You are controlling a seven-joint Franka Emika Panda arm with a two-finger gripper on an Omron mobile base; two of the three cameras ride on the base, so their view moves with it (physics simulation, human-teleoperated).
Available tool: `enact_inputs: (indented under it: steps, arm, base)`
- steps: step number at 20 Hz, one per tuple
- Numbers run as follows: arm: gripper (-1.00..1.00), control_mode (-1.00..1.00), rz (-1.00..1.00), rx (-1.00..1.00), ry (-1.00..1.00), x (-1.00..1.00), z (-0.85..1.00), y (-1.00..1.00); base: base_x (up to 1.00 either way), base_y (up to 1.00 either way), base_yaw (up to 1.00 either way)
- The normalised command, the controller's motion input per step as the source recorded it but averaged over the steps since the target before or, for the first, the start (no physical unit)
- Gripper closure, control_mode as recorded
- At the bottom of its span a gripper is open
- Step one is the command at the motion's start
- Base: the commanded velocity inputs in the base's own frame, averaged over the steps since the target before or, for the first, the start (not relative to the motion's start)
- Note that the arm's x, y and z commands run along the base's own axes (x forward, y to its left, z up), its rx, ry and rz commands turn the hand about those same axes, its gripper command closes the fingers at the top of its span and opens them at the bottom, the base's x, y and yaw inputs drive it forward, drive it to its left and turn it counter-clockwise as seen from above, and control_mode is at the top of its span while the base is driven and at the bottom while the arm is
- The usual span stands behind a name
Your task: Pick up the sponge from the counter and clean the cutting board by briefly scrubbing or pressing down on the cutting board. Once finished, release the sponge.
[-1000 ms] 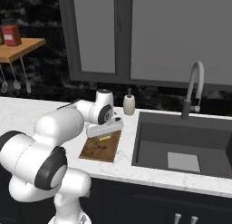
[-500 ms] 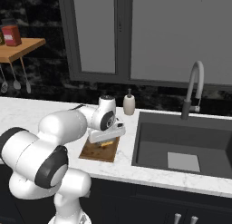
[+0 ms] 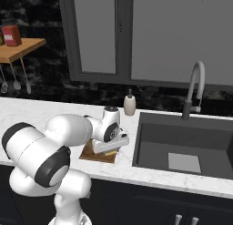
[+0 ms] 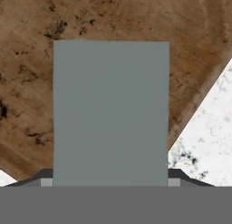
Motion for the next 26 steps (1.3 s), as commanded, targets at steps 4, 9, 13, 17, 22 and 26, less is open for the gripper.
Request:
enact_inputs:
  steps: [4, 9, 13, 17, 22, 26]
  arm:
    - [1.00, -1.00, 0.00, 0.00, 0.00, -0.06, -0.09, -0.01]
    - [1.00, -1.00, 0.00, 0.00, 0.00, -0.02, -0.04, 0.00]
    - [1.00, -1.00, 0.00, 0.00, 0.00, -0.01, -0.03, 0.00]
    - [1.00, -1.00, -0.01, 0.02, 0.00, 0.08, 0.04, 0.00]
    - [1.00, -1.00, -0.02, 0.02, 0.00, 0.30, 0.14, 0.00]
    - [1.00, -1.00, -0.02, 0.02, 0.00, 0.35, 0.13, 0.00]
  base:
    - [0.00, 0.00, 0.00]
    - [0.00, 0.00, 0.00]
    - [0.00, 0.00, 0.00]
    - [0.00, 0.00, 0.00]
    - [0.00, 0.00, 0.00]
    - [0.00, 0.00, 0.00]
